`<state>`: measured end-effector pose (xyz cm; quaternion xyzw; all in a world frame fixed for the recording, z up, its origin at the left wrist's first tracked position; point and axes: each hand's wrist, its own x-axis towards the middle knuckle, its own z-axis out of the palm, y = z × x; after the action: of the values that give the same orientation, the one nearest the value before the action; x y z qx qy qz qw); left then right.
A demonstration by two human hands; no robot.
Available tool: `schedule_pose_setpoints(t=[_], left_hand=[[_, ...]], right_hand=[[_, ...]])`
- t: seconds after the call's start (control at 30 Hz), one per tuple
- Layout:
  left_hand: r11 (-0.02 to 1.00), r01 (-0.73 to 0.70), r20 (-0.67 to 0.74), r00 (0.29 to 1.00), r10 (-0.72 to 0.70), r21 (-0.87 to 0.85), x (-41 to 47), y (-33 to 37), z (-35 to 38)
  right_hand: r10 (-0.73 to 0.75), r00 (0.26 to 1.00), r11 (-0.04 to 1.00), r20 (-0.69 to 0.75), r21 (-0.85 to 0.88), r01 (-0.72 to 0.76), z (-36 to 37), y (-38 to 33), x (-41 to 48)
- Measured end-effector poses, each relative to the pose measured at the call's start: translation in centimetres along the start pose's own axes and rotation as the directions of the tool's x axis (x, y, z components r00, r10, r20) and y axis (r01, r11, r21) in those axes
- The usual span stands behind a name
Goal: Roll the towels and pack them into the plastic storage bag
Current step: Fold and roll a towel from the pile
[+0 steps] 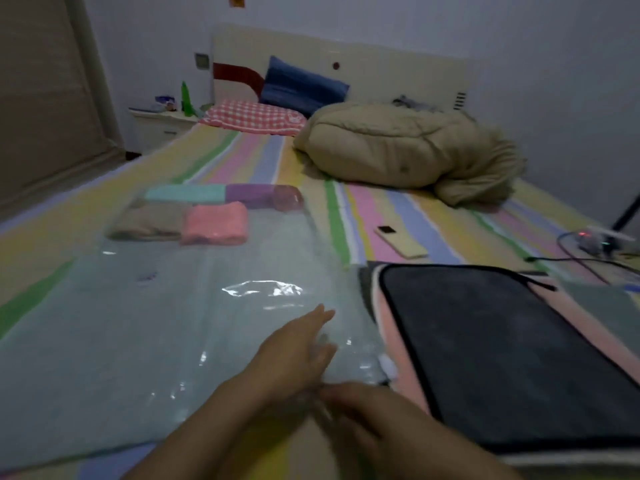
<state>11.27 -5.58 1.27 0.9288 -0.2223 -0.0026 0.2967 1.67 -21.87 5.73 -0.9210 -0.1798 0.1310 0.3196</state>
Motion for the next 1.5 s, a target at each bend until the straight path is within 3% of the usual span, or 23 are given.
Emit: schedule_pose_setpoints(t=[0.07, 0.1, 0.17, 0.23, 0.3, 0.37, 0.43, 0.53, 0.67, 0.87, 0.97, 1.13, 1.2, 1.3, 1.43, 1.5], left_hand=[[0.983, -0.044, 0.087, 0.996, 0.029, 0.177, -2.1, -0.2, 2.7], [0.976, -0.052, 0.070, 0.997, 0.038, 0.213, -2.9, -0.4, 3.5], [0.980, 0.066, -0.005, 0.998, -0.067, 0.189, -3.4, -0.4, 3.7], [0.948, 0.214, -0.054, 0.977, -0.207, 0.236, -2.8, 0.5, 2.9], [0.897, 0.251, -0.112, 0.968, -0.225, 0.364, -2.1, 2.8, 2.4], [0.932, 0.188, -0.221, 0.968, -0.121, 0.309, -1.9, 5.6, 3.3], [0.985, -0.049, -0.310, 0.945, 0.099, 0.166, -2.3, 9.2, 5.0], [0.930, -0.338, -0.190, 0.913, 0.361, 0.144, -2.8, 13.9, 7.3], [0.916, -0.342, -0.080, 0.928, 0.364, 0.210, -2.2, 15.6, 9.4], [0.885, -0.359, -0.100, 0.910, 0.403, 0.295, -1.8, 16.0, 9.0], [0.863, -0.370, -0.124, 0.893, 0.432, 0.343, -1.7, 16.2, 9.0], [0.862, -0.295, -0.096, 0.927, 0.363, 0.412, -1.4, 16.4, 9.2], [0.920, -0.229, -0.117, 0.954, 0.278, 0.318, -0.7, 16.2, 8.8], [0.995, -0.096, -0.119, 0.988, 0.095, -0.002, 1.1, 15.0, 7.0], [0.911, 0.059, -0.126, 0.985, -0.121, -0.409, 3.7, 13.8, 5.3], [0.829, 0.091, -0.163, 0.963, -0.214, -0.551, 5.3, 13.6, 5.4]], right_hand=[[0.034, 0.998, 0.987, -0.055, 0.159, -0.025, -2.4, 2.2, -2.5], [0.071, 0.985, 0.973, -0.157, 0.226, -0.034, -3.5, 3.8, -3.9], [0.182, 0.936, 0.962, -0.302, 0.251, -0.106, -5.1, 7.0, -6.4], [0.165, 0.871, 0.986, -0.463, 0.061, -0.154, -6.2, 9.5, -8.6], [0.071, 0.802, 0.943, -0.593, -0.222, -0.248, -7.2, 12.4, -10.4], [0.082, 0.838, 0.887, -0.539, -0.344, -0.308, -8.1, 14.5, -12.1], [0.099, 0.890, 0.877, -0.445, -0.384, -0.290, -8.5, 15.5, -13.3], [0.038, 0.920, 0.859, -0.390, -0.458, -0.230, -8.9, 15.9, -14.2], [-0.071, 0.890, 0.833, -0.451, -0.517, -0.196, -9.5, 16.8, -14.3], [-0.178, 0.933, 0.776, -0.314, -0.627, -0.063, -10.4, 18.3, -15.0], [-0.204, 0.904, 0.777, -0.376, -0.624, -0.084, -10.4, 19.0, -14.7], [-0.210, 0.827, 0.786, -0.521, -0.593, -0.175, -11.7, 19.7, -14.4], [-0.157, 0.855, 0.805, -0.494, -0.565, -0.178, -13.1, 20.6, -14.4], [0.007, 0.892, 0.901, -0.451, -0.385, -0.201, -16.6, 22.8, -14.5], [0.123, 0.857, 0.990, -0.501, -0.002, -0.142, -20.3, 24.9, -13.1], [0.155, 0.829, 0.988, -0.537, 0.073, -0.137, -21.3, 25.5, -11.1]])
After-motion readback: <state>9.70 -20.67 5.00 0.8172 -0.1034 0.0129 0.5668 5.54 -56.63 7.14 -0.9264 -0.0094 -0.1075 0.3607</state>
